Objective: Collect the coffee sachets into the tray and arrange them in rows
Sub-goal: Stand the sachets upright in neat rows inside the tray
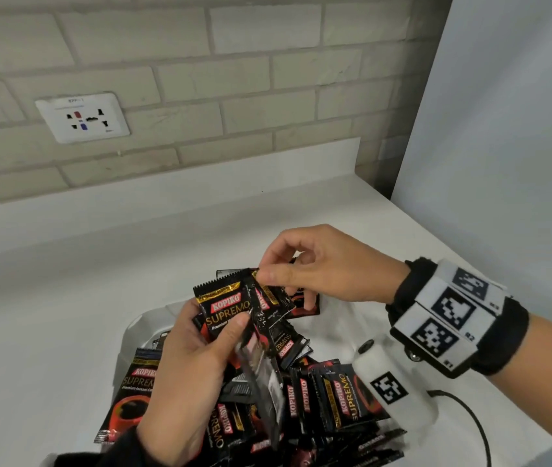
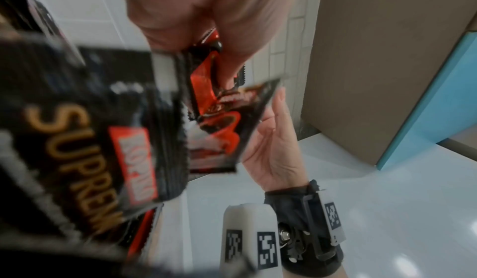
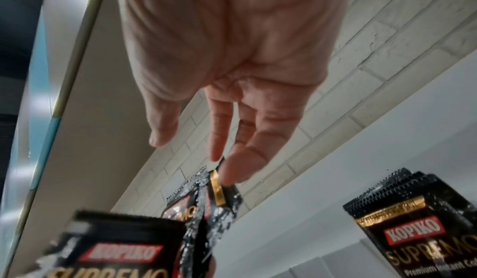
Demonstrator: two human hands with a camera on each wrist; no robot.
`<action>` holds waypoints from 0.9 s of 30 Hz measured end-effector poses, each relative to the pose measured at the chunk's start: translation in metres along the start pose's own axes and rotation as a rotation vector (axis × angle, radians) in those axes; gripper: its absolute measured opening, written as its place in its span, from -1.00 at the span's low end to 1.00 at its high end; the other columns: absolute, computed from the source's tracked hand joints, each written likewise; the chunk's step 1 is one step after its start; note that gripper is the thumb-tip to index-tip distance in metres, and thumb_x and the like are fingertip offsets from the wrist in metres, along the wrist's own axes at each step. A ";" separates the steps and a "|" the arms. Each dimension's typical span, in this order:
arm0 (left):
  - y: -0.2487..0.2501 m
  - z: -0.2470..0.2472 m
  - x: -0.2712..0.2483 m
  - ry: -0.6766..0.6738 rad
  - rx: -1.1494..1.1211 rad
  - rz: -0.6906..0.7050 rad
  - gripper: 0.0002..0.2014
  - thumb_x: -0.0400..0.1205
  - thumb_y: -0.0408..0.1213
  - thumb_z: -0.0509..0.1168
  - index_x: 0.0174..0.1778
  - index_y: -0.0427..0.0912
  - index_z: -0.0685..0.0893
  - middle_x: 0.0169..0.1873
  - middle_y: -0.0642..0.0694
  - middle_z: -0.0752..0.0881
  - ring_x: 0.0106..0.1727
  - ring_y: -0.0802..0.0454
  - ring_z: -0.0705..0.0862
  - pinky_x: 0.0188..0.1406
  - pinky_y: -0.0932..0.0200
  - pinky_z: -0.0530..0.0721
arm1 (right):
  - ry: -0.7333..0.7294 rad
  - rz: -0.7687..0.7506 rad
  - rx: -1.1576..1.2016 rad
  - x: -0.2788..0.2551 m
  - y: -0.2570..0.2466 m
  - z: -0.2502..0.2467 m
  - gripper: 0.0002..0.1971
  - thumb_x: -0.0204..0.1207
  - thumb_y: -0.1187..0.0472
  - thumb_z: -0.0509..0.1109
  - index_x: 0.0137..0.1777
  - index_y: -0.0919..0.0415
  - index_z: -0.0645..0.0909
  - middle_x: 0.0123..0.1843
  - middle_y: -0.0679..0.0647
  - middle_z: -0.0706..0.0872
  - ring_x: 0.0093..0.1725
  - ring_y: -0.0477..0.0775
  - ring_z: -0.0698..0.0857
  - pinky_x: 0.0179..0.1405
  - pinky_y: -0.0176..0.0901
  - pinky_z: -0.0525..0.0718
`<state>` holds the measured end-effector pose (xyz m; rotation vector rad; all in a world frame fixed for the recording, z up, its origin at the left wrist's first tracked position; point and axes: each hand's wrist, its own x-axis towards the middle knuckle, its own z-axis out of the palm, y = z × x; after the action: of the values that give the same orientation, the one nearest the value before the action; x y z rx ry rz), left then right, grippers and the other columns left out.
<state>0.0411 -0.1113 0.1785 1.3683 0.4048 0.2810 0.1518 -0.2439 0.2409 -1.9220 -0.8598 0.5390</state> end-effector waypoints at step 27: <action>-0.007 -0.021 -0.001 0.082 0.077 -0.030 -0.74 0.36 -0.26 0.37 -0.03 -0.04 0.63 -0.22 -0.01 0.82 -0.14 -0.06 0.79 0.02 -0.16 0.68 | -0.569 0.077 -0.636 -0.056 0.048 0.015 -0.30 0.40 0.12 0.52 0.47 -0.01 0.23 0.29 -0.06 0.39 0.12 -0.10 0.44 0.21 -0.22 0.50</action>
<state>0.0306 -0.0942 0.1683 1.4283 0.5089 0.3001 0.1215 -0.2926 0.1930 -2.4204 -1.4538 0.9742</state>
